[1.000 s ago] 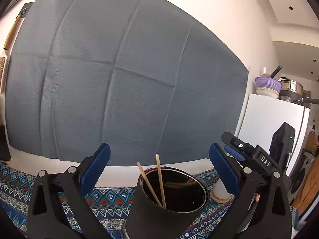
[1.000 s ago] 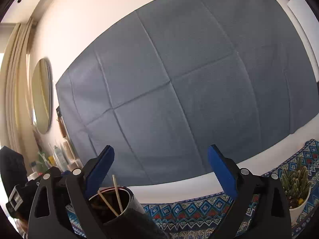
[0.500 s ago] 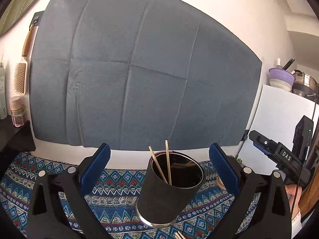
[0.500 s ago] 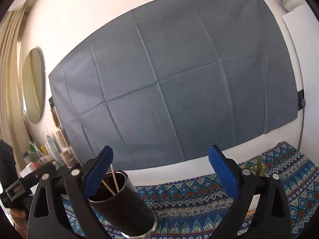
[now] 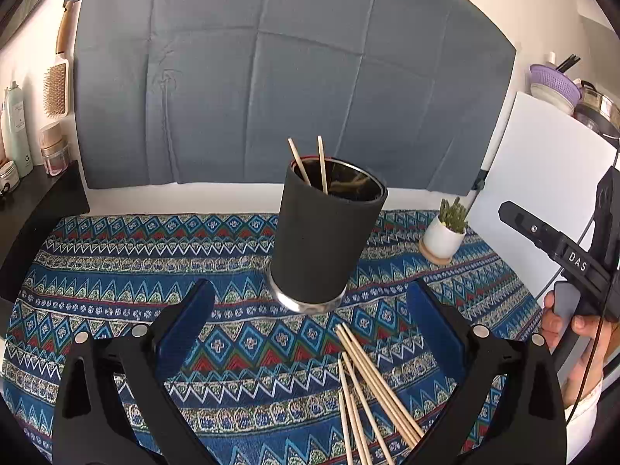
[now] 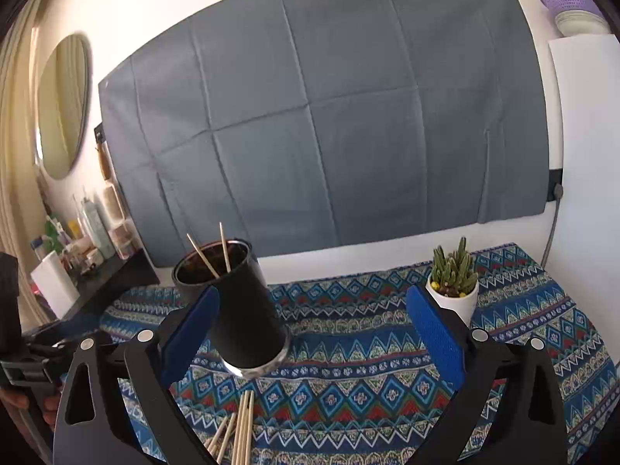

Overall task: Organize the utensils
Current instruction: 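Withdraw both tools from the holder back toward the stick pile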

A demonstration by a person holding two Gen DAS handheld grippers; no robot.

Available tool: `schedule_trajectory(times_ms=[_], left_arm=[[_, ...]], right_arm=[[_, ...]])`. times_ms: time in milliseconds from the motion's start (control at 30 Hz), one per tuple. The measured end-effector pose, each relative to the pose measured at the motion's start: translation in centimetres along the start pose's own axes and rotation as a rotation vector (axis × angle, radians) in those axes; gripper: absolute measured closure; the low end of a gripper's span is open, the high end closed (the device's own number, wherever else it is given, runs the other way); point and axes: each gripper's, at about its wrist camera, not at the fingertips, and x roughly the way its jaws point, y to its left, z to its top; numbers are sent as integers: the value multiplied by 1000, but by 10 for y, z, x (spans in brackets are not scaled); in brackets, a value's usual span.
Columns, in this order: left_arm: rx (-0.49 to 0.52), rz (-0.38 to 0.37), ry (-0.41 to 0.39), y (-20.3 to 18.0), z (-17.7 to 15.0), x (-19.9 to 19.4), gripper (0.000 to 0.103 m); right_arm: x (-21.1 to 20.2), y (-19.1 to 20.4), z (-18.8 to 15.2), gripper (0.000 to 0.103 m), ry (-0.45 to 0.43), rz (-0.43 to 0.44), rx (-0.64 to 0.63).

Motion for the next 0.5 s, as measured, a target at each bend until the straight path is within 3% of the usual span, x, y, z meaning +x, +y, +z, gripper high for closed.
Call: schedule_trajectory(times_ms=[167,333,500], left_arm=[[49,51,47,-4,-30,-4,6],[11,19,126,5,-53,4,6],[-3,23,206,9,-74,18,6]], right_arm=[[7,-7,-21,10,107,1,47],[21,-8,-42,10,216,5,73],[37,3,-65,10,320,15,19]])
